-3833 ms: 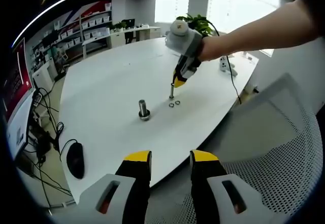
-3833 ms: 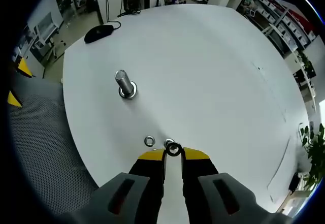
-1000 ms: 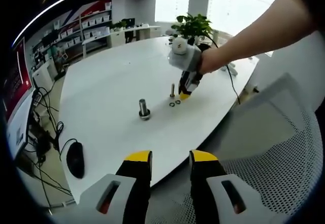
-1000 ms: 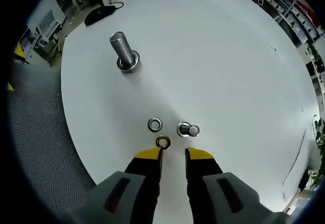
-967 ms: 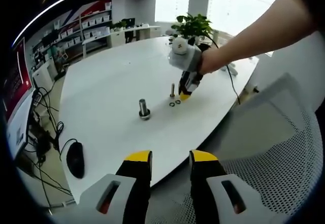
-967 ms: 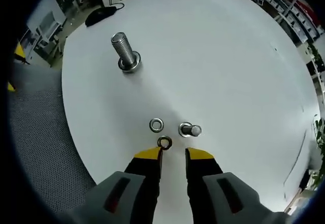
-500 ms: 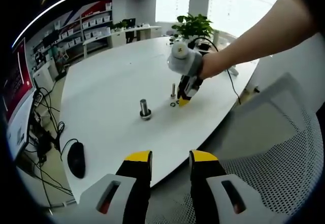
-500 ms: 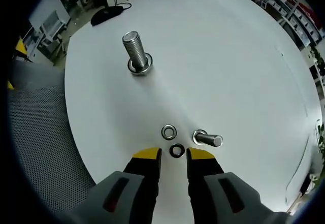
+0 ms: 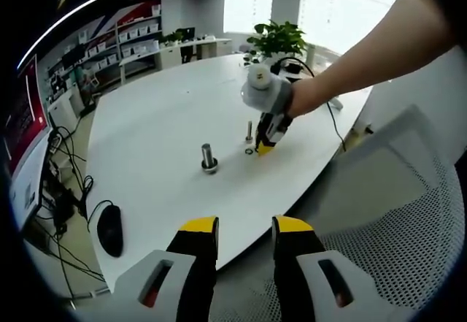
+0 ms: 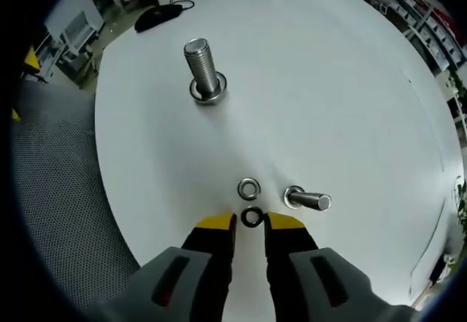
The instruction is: Place the washer onto the threaded stud by aligning its center hole with the stud, sliding it down to the base, and recovering from edge contact or off-axis alignment until the washer reaches the visible bottom stop.
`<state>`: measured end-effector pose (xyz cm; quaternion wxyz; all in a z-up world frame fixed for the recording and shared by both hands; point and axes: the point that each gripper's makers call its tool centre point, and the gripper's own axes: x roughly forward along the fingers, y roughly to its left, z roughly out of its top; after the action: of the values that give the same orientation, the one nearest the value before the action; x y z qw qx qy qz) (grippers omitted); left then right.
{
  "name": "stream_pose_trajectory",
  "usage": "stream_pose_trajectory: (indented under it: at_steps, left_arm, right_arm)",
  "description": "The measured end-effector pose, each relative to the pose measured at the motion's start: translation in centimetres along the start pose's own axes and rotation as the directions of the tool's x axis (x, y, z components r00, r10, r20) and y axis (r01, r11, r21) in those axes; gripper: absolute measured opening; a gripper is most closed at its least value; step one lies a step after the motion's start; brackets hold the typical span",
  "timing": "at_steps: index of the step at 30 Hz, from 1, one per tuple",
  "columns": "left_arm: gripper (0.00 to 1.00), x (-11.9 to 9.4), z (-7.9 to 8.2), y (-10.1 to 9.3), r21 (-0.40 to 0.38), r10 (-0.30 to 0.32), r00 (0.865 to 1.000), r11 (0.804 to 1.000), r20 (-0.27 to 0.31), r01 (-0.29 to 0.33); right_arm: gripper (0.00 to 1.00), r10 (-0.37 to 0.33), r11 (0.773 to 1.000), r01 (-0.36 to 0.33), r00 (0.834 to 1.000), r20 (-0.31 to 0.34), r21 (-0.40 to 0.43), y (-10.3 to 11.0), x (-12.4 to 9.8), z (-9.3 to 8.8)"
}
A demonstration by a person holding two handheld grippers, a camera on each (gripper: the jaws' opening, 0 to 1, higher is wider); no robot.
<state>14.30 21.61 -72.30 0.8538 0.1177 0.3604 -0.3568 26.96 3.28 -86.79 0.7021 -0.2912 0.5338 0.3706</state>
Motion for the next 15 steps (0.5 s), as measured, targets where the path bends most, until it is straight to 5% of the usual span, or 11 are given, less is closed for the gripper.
stream_pose_trajectory:
  at_steps: [4, 15]
  left_arm:
    - [0.27, 0.0, 0.0, -0.03, -0.001, 0.0, 1.0, 1.0, 0.001, 0.0]
    - [0.26, -0.02, 0.08, 0.02, 0.001, 0.001, 1.0, 1.0, 0.003, -0.001]
  right_arm:
    - [0.19, 0.02, 0.999, -0.02, 1.0, 0.008, -0.032, 0.15, -0.01, 0.01]
    - [0.17, -0.004, 0.996, -0.006, 0.994, -0.108, -0.092, 0.32, 0.23, 0.17]
